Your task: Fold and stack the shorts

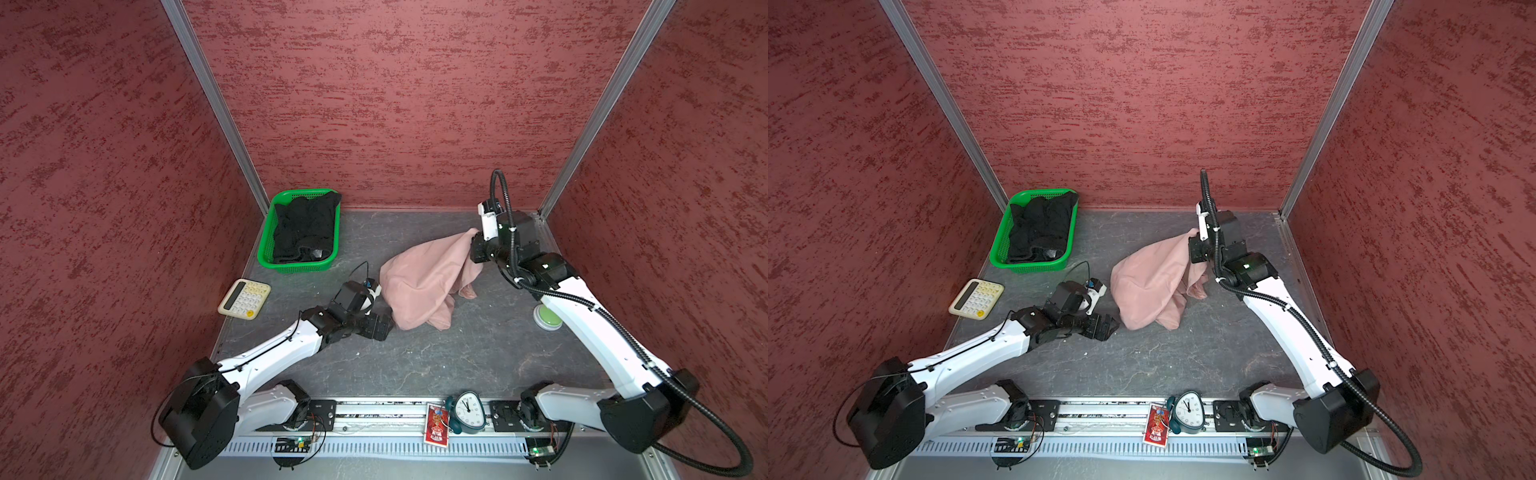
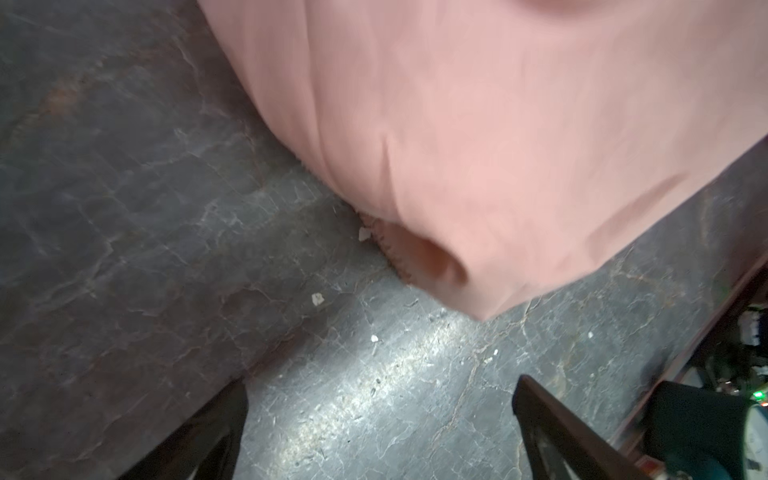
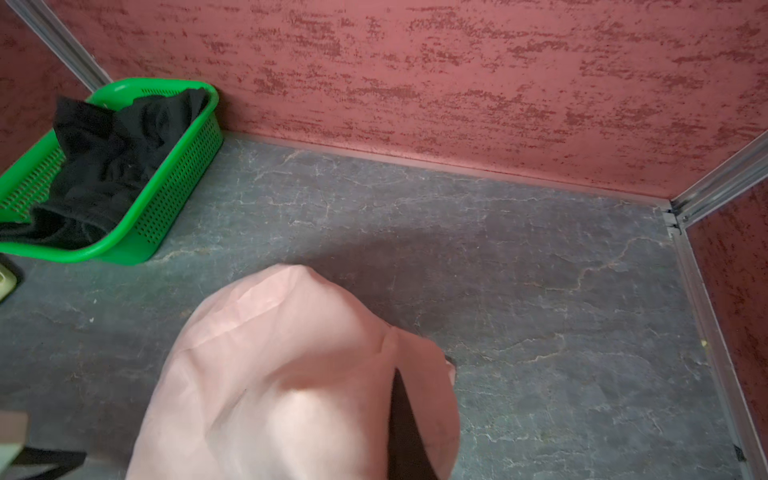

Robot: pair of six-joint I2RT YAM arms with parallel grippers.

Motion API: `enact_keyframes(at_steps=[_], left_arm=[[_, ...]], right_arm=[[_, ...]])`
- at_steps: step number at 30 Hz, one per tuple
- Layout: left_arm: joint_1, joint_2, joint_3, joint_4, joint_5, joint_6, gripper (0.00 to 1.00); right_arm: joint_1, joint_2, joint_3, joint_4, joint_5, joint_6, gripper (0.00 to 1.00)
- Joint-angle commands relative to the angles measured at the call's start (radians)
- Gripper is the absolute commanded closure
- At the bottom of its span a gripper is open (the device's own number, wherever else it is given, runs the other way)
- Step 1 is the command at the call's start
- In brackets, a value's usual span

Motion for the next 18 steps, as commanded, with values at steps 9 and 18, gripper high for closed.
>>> enact_keyframes(at_steps=[9,18], left_arm=[[-0.351,0.34,0.038,0.308,-0.532,-0.064,0.01],[-0.352,0.558,0.138,0.319,-0.681,-0.125,0.01]], right_arm=[[-0.076,0.041,0.027,0.129,-0.237,0.063,1.0],[-0.081,0.001,-0.035,0.158,-0.234,0.072,1.0]])
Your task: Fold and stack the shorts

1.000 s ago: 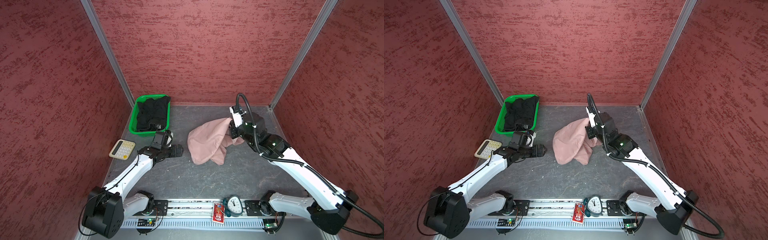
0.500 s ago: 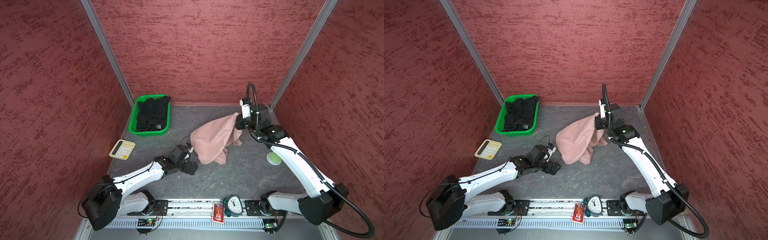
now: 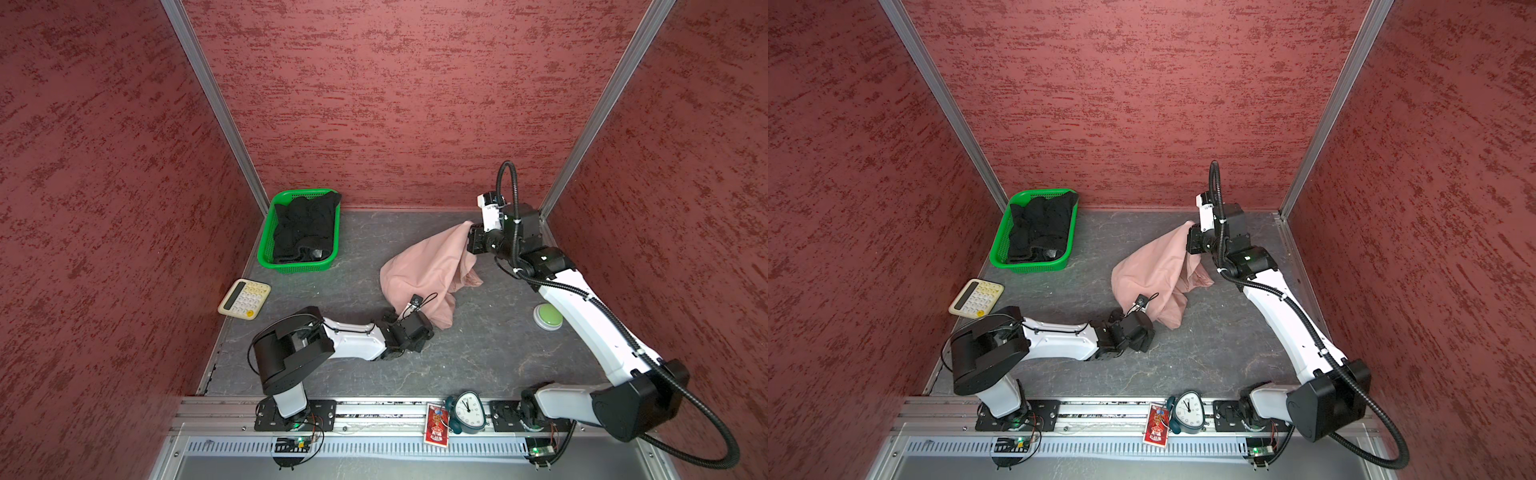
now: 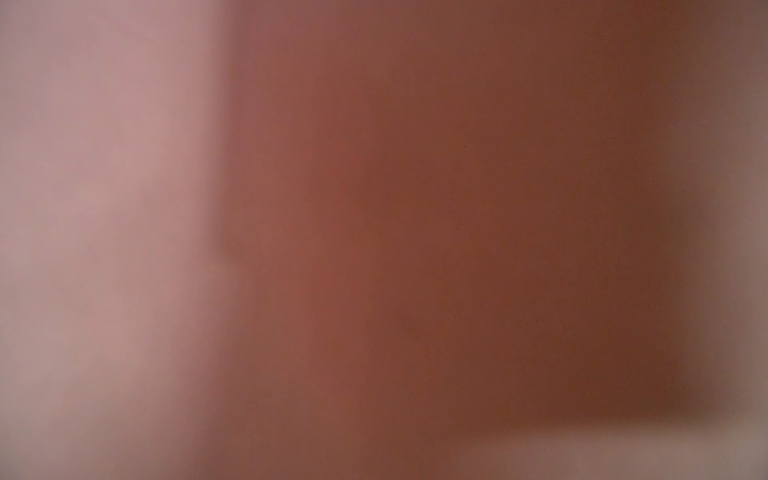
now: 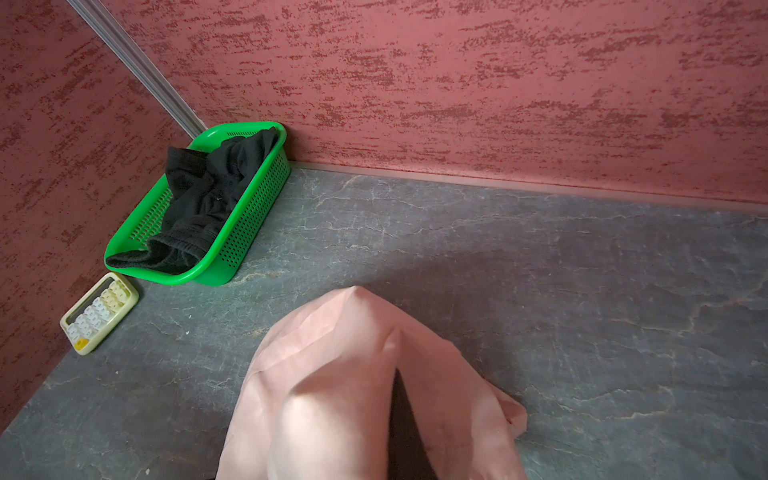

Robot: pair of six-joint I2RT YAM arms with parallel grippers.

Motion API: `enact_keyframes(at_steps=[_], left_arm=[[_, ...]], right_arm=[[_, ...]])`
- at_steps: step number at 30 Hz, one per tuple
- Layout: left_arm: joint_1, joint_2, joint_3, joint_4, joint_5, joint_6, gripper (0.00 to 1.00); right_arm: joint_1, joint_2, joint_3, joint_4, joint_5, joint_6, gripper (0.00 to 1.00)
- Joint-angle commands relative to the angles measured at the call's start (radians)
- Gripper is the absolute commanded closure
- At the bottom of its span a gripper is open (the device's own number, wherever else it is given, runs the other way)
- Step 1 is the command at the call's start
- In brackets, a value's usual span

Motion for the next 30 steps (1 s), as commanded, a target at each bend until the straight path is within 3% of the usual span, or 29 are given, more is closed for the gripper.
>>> enact_keyframes(at_steps=[1,3,4,7,11,15,22,24,30], left_arm=[[0.015,0.002,-0.048,0.016,-0.067,-0.009,0.01],[0.04,-0.016,-0.062,0.018,-0.057,-0.026,0.0],[0.058,-0.02,-0.068,0.017,-0.042,-0.034,0.05],[0.101,-0.037,-0.1,0.029,-0.016,-0.023,0.26],[0.144,-0.084,-0.101,0.015,-0.037,0.037,0.73],[0.199,-0.177,-0.066,-0.042,-0.026,0.121,1.0],[0.283,-0.385,0.083,-0.318,0.088,0.27,1.0],[0.316,-0.431,0.161,-0.419,0.156,0.32,1.0],[0.346,-0.529,0.447,-0.69,0.183,0.468,1.0]], right_arm=[[-0.007,-0.04,-0.026,0.045,-0.015,0.008,1.0],[-0.009,-0.052,-0.036,0.044,-0.008,0.006,1.0],[-0.01,-0.058,-0.042,0.047,-0.006,0.006,1.0],[-0.017,-0.07,-0.057,0.057,-0.003,0.003,1.0],[-0.026,-0.07,-0.066,0.055,0.004,-0.001,1.0],[-0.032,-0.079,-0.06,0.028,0.053,-0.03,1.0],[-0.032,-0.135,-0.015,-0.037,0.177,-0.125,1.0],[-0.032,-0.151,0.006,-0.058,0.191,-0.154,1.0],[-0.032,-0.234,0.059,-0.093,0.213,-0.25,1.0]])
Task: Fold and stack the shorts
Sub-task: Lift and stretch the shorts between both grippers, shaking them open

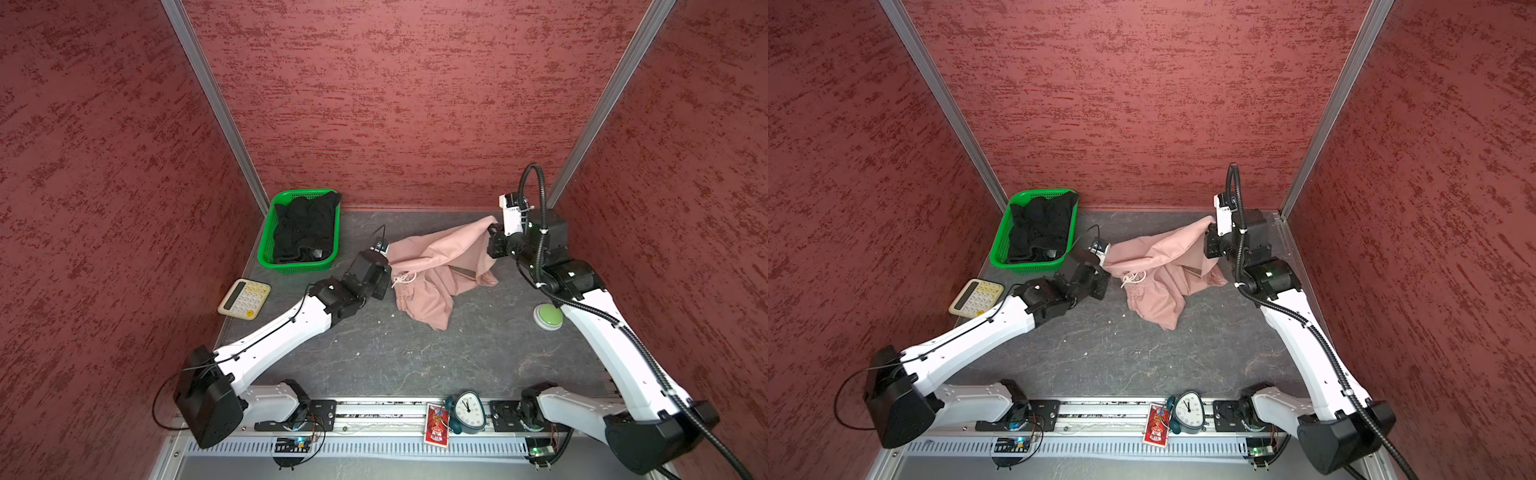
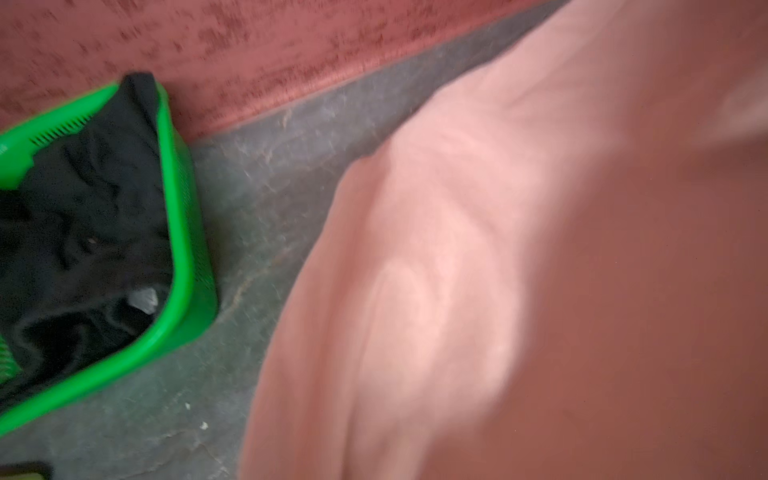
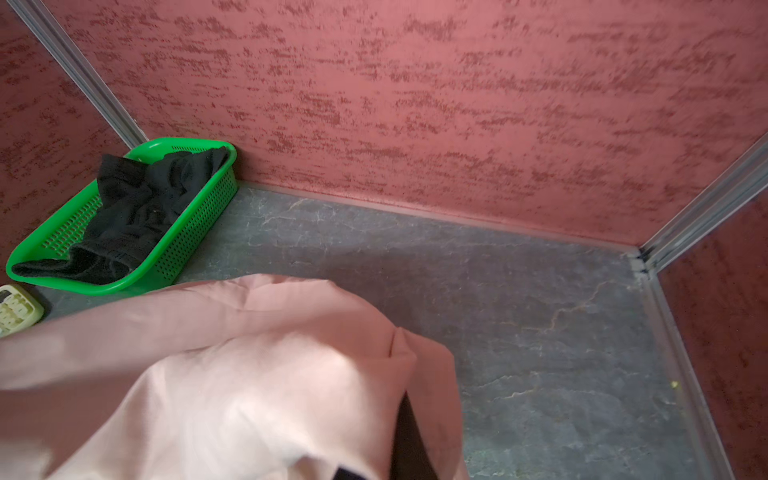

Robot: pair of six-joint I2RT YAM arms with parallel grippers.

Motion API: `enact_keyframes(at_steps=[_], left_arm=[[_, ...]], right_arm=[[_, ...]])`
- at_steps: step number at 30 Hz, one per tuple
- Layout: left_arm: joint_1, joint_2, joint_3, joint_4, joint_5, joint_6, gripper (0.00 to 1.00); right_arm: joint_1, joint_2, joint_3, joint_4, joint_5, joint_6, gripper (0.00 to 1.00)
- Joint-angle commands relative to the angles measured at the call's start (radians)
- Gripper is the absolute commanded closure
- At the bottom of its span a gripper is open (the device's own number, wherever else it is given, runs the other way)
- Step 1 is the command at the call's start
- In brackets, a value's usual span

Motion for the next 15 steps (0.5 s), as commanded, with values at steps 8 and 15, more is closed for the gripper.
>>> enact_keyframes(at_steps=[8,15], left_arm=[[0.0,-0.09,0.543,-0.433,-0.001,0.224,1.0],[-0.157,-0.033,0.898,-0.649,0.02,0.19,1.0]], right_arm=[[-0.005,-0.22,0.142,-0.054,-0.1,-0.196,1.0],[-0.004,-0.328,0.227,-0.113,-0.044,-0.235,1.0]])
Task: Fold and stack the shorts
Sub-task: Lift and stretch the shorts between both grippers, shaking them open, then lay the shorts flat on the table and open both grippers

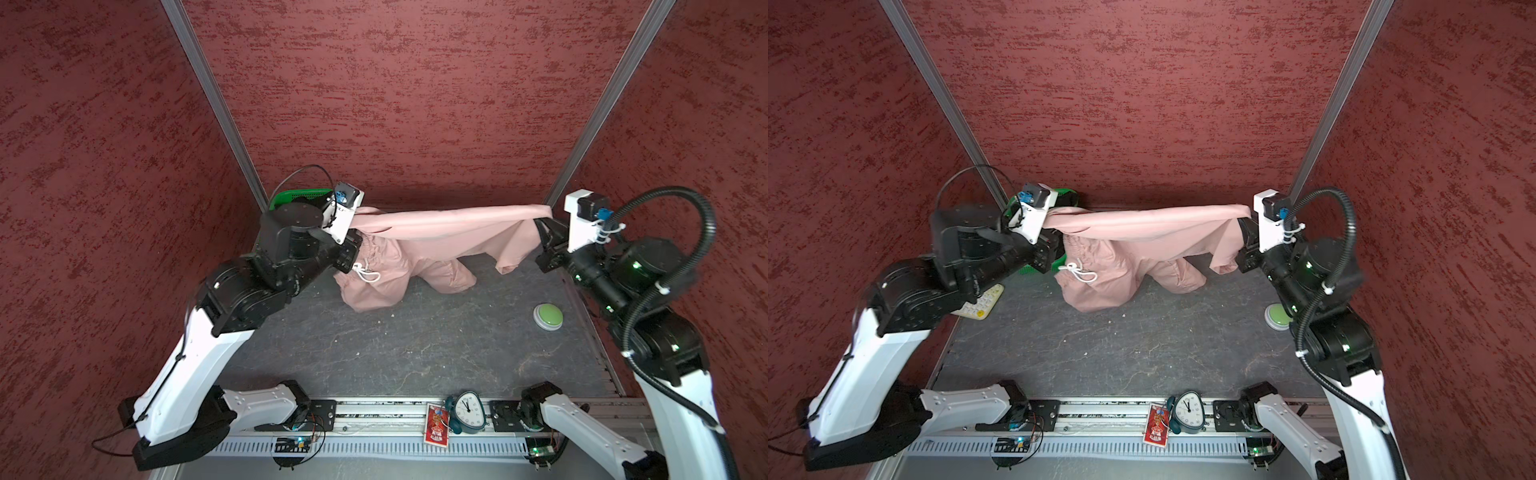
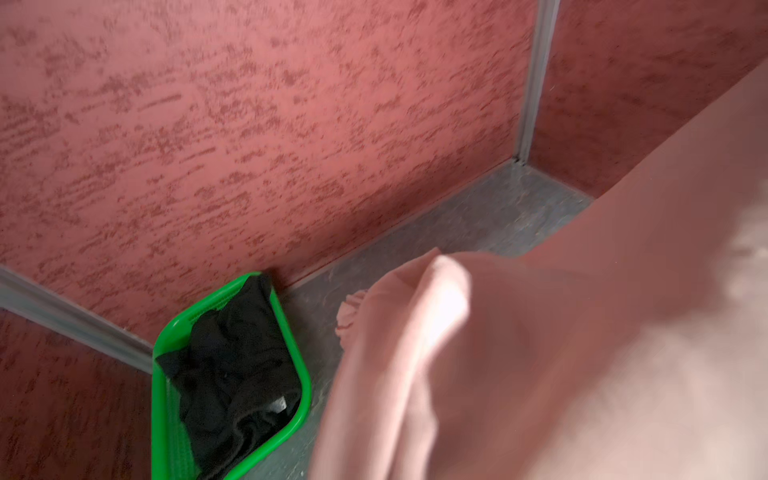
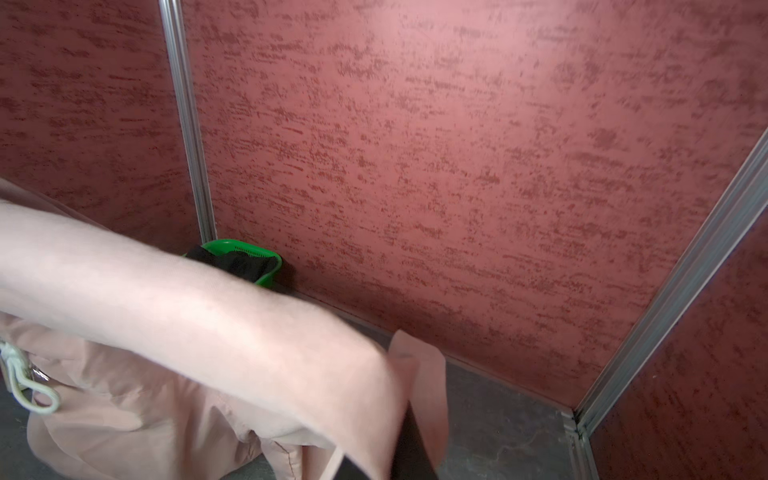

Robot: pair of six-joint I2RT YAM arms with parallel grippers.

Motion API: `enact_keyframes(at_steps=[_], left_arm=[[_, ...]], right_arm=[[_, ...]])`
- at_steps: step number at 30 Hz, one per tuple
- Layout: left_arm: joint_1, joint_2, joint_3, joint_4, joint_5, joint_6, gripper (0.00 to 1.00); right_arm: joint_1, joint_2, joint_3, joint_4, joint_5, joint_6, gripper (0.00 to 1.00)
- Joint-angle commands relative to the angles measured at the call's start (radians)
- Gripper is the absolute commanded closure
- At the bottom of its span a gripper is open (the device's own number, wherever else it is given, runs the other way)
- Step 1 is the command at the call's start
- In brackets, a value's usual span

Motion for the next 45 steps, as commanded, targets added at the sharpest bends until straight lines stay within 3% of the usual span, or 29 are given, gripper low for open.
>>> enact_keyframes(at_steps=[1,4,6,10,12,14,19,23,27,32,38,41,42,43,44,45], left_arm=[[-0.099,0.034,0.11,-0.14,-0.001,0.015,1.0],[-0.235,0.094,0.241,-0.183,-0.081,0.036,1.0],[-0.268,0.132,0.314,-0.198,-0.123,0.049,1.0],[-0.26,0.186,0.329,-0.14,-0.328,0.112,1.0],[-0.21,0.202,0.294,-0.1,-0.385,0.12,1.0],[-0.111,0.199,0.222,-0.059,-0.35,0.089,1.0],[0.229,0.166,-0.086,0.092,-0.018,-0.022,1.0],[0.387,0.242,-0.244,0.205,0.056,-0.03,1.0],[0.507,0.4,-0.307,0.324,0.142,-0.027,1.0],[0.578,0.675,-0.22,0.4,0.175,-0.003,1.0],[0.598,0.936,0.005,0.407,0.161,0.005,1.0],[0.608,1.018,0.117,0.379,0.116,0.008,1.0],[0.615,1.039,0.15,0.365,0.116,0.004,0.86],[0.62,1.056,0.18,0.349,0.121,-0.002,0.55],[0.626,1.069,0.208,0.33,0.13,-0.01,0.12],[0.633,1.077,0.233,0.308,0.146,-0.018,0.01]], right_arm=[[-0.006,-0.04,0.051,-0.042,0.065,-0.054,1.0],[-0.006,-0.057,0.099,-0.07,0.109,-0.06,1.0],[-0.006,-0.053,0.129,-0.083,0.143,-0.068,1.0],[-0.006,0.0,0.156,-0.091,0.261,-0.095,1.0],[-0.007,0.038,0.138,-0.082,0.313,-0.099,1.0],[-0.006,0.072,0.088,-0.044,0.345,-0.097,1.0],[-0.015,0.186,-0.043,0.098,0.322,-0.125,1.0],[-0.088,0.357,-0.085,0.2,0.204,-0.122,1.0],[-0.167,0.593,-0.085,0.33,0.071,-0.104,1.0],[-0.207,0.925,0.06,0.366,-0.013,-0.12,1.0],[-0.211,1.292,0.381,0.264,-0.018,-0.141,1.0],[-0.213,1.425,0.546,0.233,-0.011,-0.105,0.66],[-0.214,1.459,0.604,0.217,-0.012,-0.081,0.55],[-0.214,1.487,0.651,0.197,-0.023,-0.06,0.49],[-0.214,1.504,0.694,0.176,-0.04,-0.037,0.42],[-0.215,1.512,0.737,0.151,-0.058,-0.004,0.36]])
